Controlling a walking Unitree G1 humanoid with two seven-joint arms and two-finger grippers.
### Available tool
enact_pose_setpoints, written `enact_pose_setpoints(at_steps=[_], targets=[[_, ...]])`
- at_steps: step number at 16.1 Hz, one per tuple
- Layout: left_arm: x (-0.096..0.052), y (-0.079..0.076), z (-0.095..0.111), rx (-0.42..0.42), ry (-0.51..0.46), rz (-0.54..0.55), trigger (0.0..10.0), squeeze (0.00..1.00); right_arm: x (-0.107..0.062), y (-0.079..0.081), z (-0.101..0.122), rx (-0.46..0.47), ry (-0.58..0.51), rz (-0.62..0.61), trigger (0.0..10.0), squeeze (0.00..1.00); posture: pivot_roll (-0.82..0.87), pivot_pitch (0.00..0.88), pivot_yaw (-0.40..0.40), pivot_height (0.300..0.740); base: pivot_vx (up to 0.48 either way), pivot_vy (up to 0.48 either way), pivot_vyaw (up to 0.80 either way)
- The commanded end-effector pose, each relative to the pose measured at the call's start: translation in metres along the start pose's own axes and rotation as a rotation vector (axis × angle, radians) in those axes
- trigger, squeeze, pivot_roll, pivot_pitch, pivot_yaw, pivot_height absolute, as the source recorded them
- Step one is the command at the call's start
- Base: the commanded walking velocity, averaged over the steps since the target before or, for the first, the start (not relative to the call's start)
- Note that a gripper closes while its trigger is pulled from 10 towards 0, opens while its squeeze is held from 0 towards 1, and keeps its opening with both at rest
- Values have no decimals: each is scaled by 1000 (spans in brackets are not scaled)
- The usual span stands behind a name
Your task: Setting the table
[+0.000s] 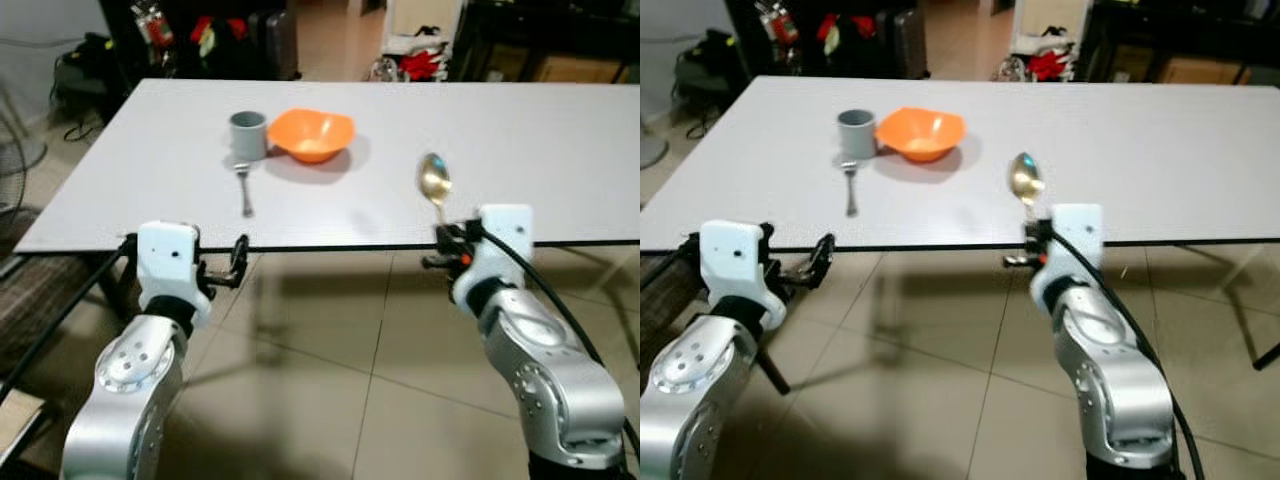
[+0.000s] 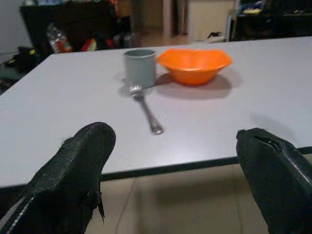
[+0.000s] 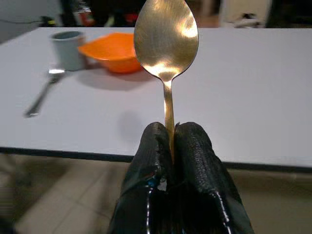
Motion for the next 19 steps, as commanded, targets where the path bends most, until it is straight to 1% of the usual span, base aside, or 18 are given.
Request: enact_pose_setpoints(at_steps=[1, 2, 5, 8, 11, 17, 19], targets=[[-1, -3, 1, 4, -6, -16, 10000, 0, 2, -1, 0, -16, 13, 15, 10000, 0, -45, 0, -1, 740, 0, 0, 0], [-3, -5, 0, -1, -7, -23, 10000, 0, 2, 0, -3, -27, 28, 36, 10000, 0, -42, 0, -4, 740, 0, 0, 0], [-4, -6, 0, -4, -8, -29, 10000, 0, 3, -1, -7, -34, 47, 40, 10000, 0, -39, 0, -9, 740, 0, 0, 0], [-6, -6, -1, -5, -7, -31, 10000, 0, 3, -3, -11, -30, 62, 50, 10000, 0, -39, 0, -10, 740, 260, 0, 0], [-6, -7, -2, -1, -7, -36, 10000, 0, 6, -4, -13, -37, 70, 47, 10000, 0, -36, 0, -11, 740, 260, 0, -277], [-7, -5, -1, 3, -11, -41, 10000, 0, 9, -1, -13, -51, 71, 67, 10000, 0, -32, 0, -12, 740, 303, 0, 0], [-7, -5, -2, 4, -11, -41, 10000, 0, 9, 0, -14, -45, 76, 72, 10000, 0, -33, 0, -11, 740, 322, 0, -475]])
Point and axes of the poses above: a point about 5 cm out from each wrist's last joint towards the gripper, its own x axis pointing out of the wrist towards the gripper, its own z axis along the axis of the wrist's last joint, y = z × x, the point moved 4 cm from there along x, pointing out of the wrist towards the gripper, and after that the axes turned 3 degrees about x, right-handed, at the moved point
